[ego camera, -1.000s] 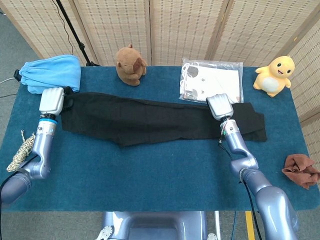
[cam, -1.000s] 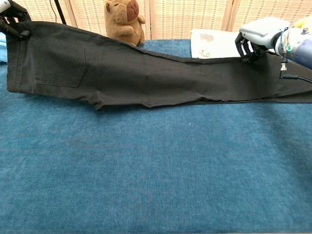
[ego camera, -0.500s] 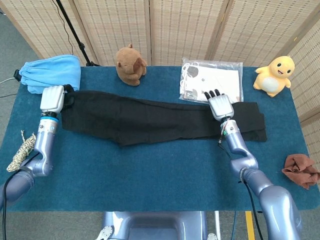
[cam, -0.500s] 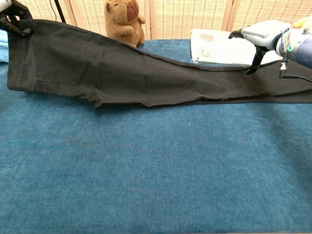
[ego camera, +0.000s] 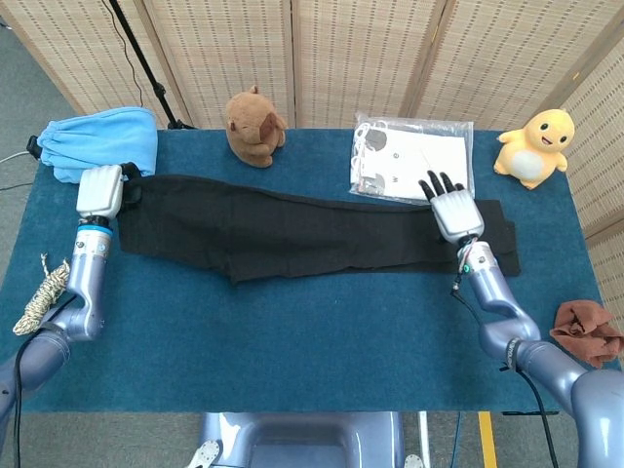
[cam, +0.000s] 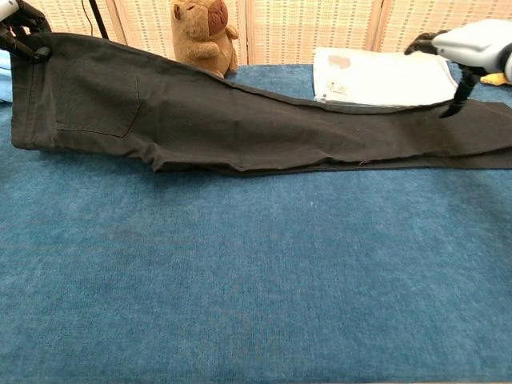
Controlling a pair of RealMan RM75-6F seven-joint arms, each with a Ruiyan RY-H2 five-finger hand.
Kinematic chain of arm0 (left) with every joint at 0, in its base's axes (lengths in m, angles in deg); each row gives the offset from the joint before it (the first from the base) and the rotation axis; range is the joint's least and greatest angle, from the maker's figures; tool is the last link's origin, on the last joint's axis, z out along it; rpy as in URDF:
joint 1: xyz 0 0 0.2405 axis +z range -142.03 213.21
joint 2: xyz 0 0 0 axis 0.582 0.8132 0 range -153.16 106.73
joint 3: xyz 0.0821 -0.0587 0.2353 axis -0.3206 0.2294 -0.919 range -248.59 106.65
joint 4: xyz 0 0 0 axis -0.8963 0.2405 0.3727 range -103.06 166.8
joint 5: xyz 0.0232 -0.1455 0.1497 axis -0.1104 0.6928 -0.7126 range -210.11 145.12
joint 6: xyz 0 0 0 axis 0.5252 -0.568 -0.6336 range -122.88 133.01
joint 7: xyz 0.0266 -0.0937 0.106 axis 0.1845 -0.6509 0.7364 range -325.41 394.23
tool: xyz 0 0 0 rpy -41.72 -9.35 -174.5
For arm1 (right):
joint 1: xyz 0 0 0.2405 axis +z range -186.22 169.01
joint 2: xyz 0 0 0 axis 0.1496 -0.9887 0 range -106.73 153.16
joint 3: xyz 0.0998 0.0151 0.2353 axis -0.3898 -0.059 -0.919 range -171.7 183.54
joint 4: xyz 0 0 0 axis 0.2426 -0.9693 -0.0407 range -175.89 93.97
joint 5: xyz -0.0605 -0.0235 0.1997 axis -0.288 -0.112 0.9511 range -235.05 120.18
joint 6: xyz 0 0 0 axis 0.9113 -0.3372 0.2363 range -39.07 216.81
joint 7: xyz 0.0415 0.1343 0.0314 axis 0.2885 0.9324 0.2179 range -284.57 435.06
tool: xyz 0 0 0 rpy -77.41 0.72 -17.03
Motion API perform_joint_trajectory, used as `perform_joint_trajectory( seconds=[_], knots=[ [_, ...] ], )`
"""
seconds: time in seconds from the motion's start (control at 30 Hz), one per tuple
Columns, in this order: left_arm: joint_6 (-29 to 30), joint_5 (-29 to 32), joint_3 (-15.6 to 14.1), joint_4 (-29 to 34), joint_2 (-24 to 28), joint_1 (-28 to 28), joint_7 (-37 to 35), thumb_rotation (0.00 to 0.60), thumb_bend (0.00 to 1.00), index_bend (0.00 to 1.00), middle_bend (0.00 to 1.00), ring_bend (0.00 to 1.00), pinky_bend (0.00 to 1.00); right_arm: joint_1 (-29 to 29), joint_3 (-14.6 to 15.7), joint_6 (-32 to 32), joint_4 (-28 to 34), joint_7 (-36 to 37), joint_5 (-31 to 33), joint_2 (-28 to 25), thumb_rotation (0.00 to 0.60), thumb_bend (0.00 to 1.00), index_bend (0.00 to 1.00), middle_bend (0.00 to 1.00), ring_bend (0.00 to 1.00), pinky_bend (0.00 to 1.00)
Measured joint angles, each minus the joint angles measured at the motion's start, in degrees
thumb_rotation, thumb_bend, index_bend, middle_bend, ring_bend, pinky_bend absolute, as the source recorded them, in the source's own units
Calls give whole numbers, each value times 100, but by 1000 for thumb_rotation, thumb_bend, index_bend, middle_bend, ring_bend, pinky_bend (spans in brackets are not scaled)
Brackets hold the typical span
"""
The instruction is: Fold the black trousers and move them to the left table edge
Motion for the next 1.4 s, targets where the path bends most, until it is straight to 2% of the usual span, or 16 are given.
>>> perform_joint_trajectory(
  seconds=[0.17,0.27,0.37,0.43,0.5,0.57,0.87,0.97,1.03,1.17,1.4],
  knots=[
    [-1,46,43,-134,-66,-38,29,600,436,640,535,512,479,-112,181,-110,18,-6,-142,-64,600,0,150,57,0,259],
    [8,55,61,-222,-126,-72,33,600,417,552,413,422,479,-147,245,-113,-56,74,-182,-47,600,0,155,59,0,264],
    [14,28,43,-251,-165,-82,7,600,400,417,221,282,440,-177,327,-128,-146,195,-254,10,600,0,159,60,0,270],
    [-25,23,28,-285,-183,-85,15,600,369,247,63,145,351,-190,356,-161,-162,268,-295,36,600,0,160,60,0,271],
    [-82,27,18,-284,-181,-85,32,600,337,85,3,45,287,-201,378,-198,-167,324,-332,47,600,0,160,60,0,271],
    [-86,35,25,-247,-158,-80,28,600,309,7,0,3,248,-209,393,-223,-162,357,-355,47,600,0,160,60,0,271],
    [115,-85,24,160,74,26,-242,600,200,0,0,0,181,-288,425,-457,-4,499,-444,-32,600,0,167,64,0,271],
    [182,-187,-37,388,195,98,-339,600,78,0,0,0,115,-349,440,-601,119,530,-487,-98,600,0,166,64,0,270],
    [209,-262,-92,569,293,153,-407,600,10,0,0,0,34,-404,461,-738,211,559,-541,-156,600,0,151,61,0,243],
    [367,-475,-240,1072,573,337,-593,600,0,0,0,0,0,-539,519,-1157,322,656,-717,-246,600,0,59,5,0,148],
    [845,-774,-449,1976,1087,726,-762,600,0,0,0,0,0,-984,638,-2459,402,1024,-1141,-360,600,0,15,0,0,135]
  ],
)
